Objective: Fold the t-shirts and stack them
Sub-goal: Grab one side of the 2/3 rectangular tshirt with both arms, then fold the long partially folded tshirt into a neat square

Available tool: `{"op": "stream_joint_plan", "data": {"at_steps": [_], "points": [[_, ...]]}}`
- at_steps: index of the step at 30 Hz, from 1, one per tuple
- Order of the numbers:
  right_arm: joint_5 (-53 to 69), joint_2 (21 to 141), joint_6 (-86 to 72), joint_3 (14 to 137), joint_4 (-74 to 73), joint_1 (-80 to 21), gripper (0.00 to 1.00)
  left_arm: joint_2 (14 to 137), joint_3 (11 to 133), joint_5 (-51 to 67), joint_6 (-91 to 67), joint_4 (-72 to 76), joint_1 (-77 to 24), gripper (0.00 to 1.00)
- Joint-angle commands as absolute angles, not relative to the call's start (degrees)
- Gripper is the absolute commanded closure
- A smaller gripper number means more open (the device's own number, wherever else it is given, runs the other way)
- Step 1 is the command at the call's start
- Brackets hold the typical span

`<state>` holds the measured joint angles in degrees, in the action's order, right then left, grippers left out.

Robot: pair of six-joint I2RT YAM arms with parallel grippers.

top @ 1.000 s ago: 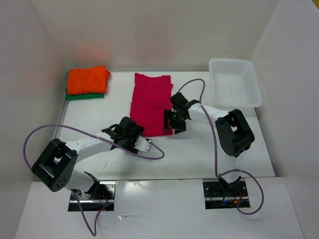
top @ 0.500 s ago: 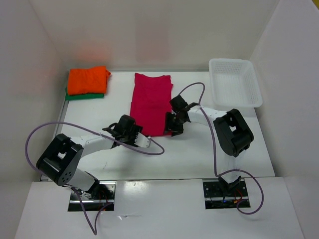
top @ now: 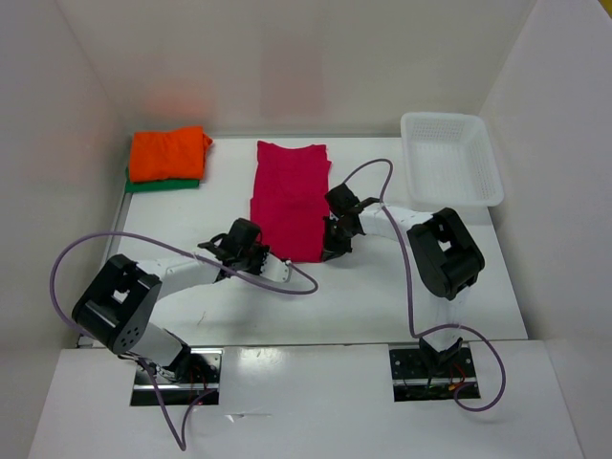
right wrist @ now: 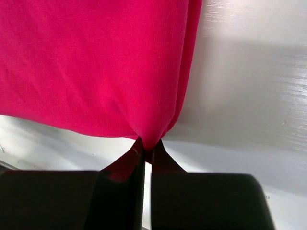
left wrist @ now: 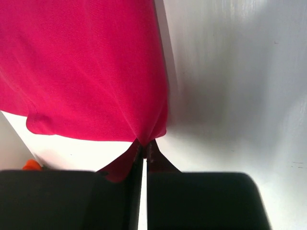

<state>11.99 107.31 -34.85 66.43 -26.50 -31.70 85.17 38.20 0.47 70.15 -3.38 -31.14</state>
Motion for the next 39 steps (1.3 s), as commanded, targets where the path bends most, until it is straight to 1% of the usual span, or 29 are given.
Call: {"op": "stream_joint_plan", "data": {"at_steps": [1,5,8,10,15,18,22,25,29,30,34,39], "points": [[10.2,107.8,-33.6,68.3,-26.6,-32.3,1.00,85.7,40.3,4.1,68.0,-5.4,-30.4,0.97],[10.7,104.8,-31.8,68.8,-30.7,-32.3,1.00,84.5,44.5,5.6,64.9,-15.0,-30.4,0.99],[10.7,101.6,-31.2,65.8,-33.4,-32.3,1.00,82.1,45.6,7.6,59.9,-21.9,-30.4,0.99],[13.3,98.5,-31.2,63.8,-34.5,-32.8,1.00,81.0,46.1,8.6,57.2,-25.8,-31.6,0.99],[13.9,94.0,-30.7,63.1,-40.9,-37.5,1.00,76.4,47.9,12.0,49.1,-37.3,-35.2,0.99],[15.2,89.1,-31.9,62.0,-44.9,-40.3,1.00,73.5,49.4,14.6,46.0,-43.6,-36.5,0.99],[18.5,82.6,-34.4,60.8,-49.4,-43.8,1.00,70.1,52.6,17.8,44.7,-53.6,-36.5,0.99],[20.6,78.4,-37.0,60.8,-52.9,-46.9,1.00,67.7,56.4,20.6,47.1,-61.3,-36.5,0.99],[24.2,73.9,-39.3,62.7,-55.5,-48.2,1.00,65.5,61.7,22.6,47.8,-66.6,-36.5,0.99],[26.0,73.0,-40.0,62.7,-56.3,-48.2,1.00,65.5,62.8,24.7,47.8,-68.2,-36.5,0.99],[27.3,71.1,-40.8,64.6,-57.6,-48.2,1.00,66.0,67.8,28.1,45.7,-69.5,-35.6,0.99],[27.9,73.3,-37.5,66.4,-58.3,-44.2,1.00,72.7,71.9,30.7,44.2,-66.6,-30.6,0.99]]}}
